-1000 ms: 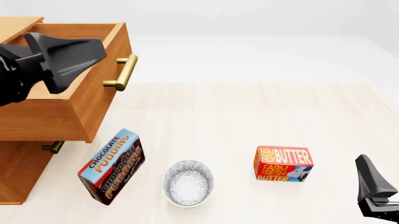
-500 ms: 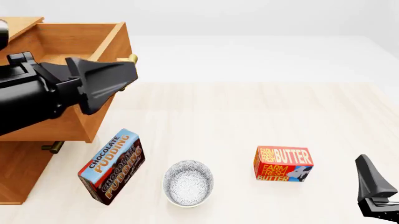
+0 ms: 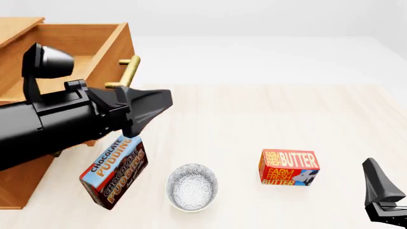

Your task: Put the bowl in the top drawer of the cabinet.

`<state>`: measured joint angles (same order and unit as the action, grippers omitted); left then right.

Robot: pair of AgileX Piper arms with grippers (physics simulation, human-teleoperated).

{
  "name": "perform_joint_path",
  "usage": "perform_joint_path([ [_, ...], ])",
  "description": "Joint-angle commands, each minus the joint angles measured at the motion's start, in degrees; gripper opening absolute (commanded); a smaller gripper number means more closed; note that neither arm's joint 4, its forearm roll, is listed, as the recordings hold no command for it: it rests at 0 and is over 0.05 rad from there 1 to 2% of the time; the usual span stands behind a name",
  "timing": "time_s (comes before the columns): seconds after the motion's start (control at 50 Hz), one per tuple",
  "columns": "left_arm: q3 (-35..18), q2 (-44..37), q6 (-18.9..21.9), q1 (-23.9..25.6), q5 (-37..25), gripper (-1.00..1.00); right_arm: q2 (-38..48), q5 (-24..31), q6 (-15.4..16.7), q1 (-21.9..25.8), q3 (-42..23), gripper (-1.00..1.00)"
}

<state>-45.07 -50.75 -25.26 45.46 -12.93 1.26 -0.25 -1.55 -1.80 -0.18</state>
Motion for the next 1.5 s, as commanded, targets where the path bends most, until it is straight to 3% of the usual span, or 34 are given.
perform_joint_path([
  [0.02,1.7,-1.9,-1.0,1.0,1.8,1.0,0.0,0.0,0.0,0.0,0.0,1.0],
  [0.72,6.6,-5.6,-2.2,1.1,6.1,1.0,0.0,0.0,0.0,0.0,0.0,1.0],
  [1.5,12.9,-14.4,-6.4,1.4,15.2,1.0,0.0,0.0,0.0,0.0,0.0,1.0],
])
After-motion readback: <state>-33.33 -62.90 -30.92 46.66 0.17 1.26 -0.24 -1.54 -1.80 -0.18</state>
